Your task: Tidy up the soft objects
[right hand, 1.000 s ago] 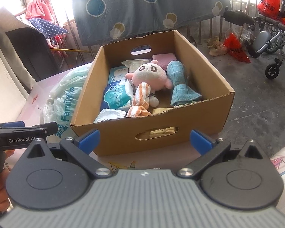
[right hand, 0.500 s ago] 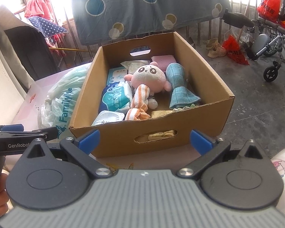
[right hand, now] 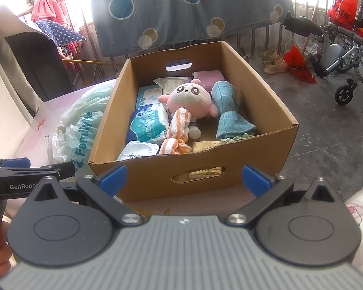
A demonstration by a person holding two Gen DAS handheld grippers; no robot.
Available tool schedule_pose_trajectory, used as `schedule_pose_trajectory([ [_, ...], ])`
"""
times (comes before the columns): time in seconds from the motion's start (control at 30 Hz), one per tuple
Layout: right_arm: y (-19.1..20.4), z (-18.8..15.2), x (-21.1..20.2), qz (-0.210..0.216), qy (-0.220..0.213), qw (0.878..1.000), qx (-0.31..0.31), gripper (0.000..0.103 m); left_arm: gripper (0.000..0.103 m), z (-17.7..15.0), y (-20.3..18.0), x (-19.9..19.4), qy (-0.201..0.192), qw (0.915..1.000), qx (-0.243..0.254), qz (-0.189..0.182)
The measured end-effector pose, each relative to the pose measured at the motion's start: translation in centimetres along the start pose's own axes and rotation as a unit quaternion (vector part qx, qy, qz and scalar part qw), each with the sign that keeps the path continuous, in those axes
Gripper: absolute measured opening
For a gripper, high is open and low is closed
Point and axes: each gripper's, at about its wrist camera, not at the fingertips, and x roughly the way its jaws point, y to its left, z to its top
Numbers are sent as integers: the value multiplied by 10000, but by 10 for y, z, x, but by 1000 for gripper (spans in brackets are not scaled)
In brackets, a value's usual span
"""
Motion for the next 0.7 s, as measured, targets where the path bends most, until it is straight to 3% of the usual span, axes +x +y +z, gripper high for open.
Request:
schedule_pose_trajectory([
  [0.7,4,1,2,51,47,9999,-92,102,103,0,-2,-2,-37,10000,10,5],
])
